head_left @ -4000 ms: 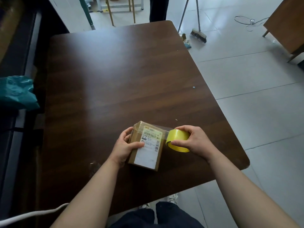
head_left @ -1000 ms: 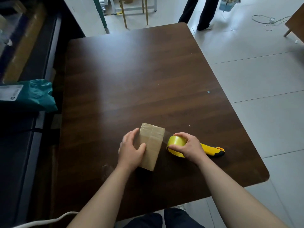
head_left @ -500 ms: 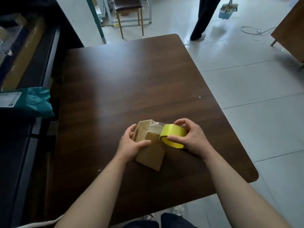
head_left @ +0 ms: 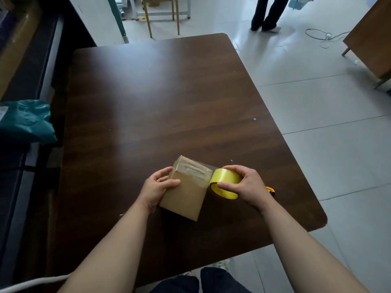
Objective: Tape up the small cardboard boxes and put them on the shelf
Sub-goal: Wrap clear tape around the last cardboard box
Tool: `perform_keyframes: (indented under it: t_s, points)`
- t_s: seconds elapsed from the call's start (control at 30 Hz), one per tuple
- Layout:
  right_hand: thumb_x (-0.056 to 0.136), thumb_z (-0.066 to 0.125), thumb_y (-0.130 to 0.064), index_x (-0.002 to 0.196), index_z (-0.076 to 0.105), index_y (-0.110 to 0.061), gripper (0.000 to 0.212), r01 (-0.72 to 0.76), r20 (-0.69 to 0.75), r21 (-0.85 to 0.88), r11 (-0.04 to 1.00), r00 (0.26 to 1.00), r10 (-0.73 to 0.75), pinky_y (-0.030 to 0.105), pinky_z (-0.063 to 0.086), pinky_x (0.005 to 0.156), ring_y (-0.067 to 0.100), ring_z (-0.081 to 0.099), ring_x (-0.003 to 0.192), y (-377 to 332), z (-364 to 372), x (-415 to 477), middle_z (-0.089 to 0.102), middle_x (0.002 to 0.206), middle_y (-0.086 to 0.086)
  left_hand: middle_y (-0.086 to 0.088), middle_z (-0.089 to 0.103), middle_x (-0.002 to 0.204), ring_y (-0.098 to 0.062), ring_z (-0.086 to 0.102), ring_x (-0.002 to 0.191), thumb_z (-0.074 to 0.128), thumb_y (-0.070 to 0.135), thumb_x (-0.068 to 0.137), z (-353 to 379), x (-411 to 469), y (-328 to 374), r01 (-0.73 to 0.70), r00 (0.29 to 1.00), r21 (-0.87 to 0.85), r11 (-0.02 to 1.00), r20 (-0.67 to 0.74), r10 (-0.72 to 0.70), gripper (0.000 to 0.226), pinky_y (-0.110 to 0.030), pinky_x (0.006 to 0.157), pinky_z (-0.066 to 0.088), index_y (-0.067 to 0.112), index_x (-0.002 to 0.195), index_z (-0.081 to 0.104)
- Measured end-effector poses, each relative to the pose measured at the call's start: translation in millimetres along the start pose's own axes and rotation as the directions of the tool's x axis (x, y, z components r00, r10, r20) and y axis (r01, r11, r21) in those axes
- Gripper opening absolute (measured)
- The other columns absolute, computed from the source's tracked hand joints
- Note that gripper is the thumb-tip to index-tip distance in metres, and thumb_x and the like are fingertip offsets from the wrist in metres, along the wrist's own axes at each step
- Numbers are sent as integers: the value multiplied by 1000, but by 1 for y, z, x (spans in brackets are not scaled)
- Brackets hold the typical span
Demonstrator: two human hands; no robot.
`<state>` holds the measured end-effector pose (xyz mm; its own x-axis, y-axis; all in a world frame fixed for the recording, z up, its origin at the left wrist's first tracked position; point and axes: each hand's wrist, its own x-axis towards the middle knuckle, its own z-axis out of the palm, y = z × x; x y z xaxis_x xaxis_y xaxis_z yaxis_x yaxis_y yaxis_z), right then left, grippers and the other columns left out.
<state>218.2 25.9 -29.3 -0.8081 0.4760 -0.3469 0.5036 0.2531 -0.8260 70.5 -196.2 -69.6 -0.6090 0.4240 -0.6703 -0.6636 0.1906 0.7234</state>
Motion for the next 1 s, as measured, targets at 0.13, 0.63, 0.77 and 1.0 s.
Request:
perform_keyframes:
  t_s: [0.13, 0.63, 0.77, 1.0]
  points:
    - [64, 89, -29, 109, 68, -29, 50, -13, 14, -29, 999, 1000, 14, 24, 48, 80, 13, 58, 100, 4, 3, 5, 65, 108, -4, -11, 72, 108, -24, 70, 94, 87, 27, 38, -7, 3, -2, -5, 1000, -13, 1000, 15, 5, 82, -34, 72, 55, 20, 116, 63]
    - [63, 88, -38, 115, 67, -30, 57, -123, 15, -116, 986, 992, 126, 31, 50, 90, 15, 56, 108, 29, 31, 17, 63, 116, -5, -4, 72, 106, -17, 70, 89, 75, 26, 62, -16, 9, -12, -28, 999, 31, 999, 20, 27, 55, -30, 73, 54, 23, 116, 64]
    - [64, 88, -35, 117, 66, -28, 57, -126, 19, -115, 985, 991, 129, 27, 47, 87, 14, 54, 107, 26, 32, 16, 61, 113, -6, -5, 66, 120, -18, 64, 104, 76, 34, 66, -19, 14, -17, -101, 994, 163, 981, -22, 106, 46, -32, 85, 52, 29, 111, 66]
    - [69, 81, -49, 127, 59, -34, 64, -139, -29, -178, 974, 990, 136, 30, 48, 91, 11, 54, 107, 25, 50, -6, 61, 115, -10, 0, 69, 105, -8, 65, 90, 74, 28, 84, -10, 24, -6, -212, 931, 351, 912, -212, 298, 25, -16, 70, 48, 20, 107, 71]
